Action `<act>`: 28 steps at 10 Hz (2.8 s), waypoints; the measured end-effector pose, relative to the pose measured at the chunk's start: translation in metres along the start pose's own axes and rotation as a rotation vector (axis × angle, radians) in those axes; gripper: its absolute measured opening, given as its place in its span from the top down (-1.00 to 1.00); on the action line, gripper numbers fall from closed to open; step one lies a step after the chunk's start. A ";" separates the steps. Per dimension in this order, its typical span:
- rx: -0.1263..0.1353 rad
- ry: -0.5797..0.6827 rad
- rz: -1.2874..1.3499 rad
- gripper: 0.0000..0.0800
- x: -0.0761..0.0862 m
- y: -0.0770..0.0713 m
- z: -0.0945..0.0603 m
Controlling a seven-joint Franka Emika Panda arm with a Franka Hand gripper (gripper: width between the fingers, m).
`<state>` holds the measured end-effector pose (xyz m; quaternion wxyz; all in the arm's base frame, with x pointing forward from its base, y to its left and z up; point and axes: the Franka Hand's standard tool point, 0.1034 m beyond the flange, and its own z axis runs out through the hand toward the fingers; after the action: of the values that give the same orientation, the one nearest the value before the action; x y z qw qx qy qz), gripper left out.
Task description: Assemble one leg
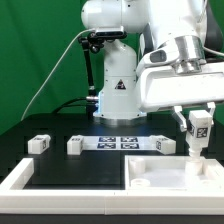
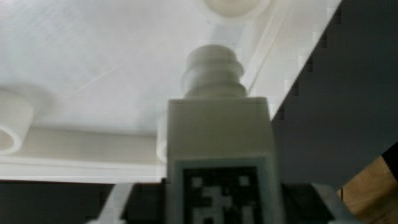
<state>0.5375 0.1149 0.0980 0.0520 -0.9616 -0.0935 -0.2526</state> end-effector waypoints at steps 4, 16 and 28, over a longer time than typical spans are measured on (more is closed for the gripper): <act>0.007 0.022 -0.014 0.28 0.024 0.002 0.019; 0.004 0.093 -0.021 0.28 0.058 0.015 0.057; 0.009 0.060 -0.018 -0.53 0.043 0.014 0.064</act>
Offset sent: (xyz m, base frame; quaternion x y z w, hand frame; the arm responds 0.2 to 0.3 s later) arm 0.0477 0.0069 0.0048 0.0003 0.0112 -0.0228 0.9997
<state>0.6079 0.1173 0.0627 0.0569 -0.9525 -0.1017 -0.2815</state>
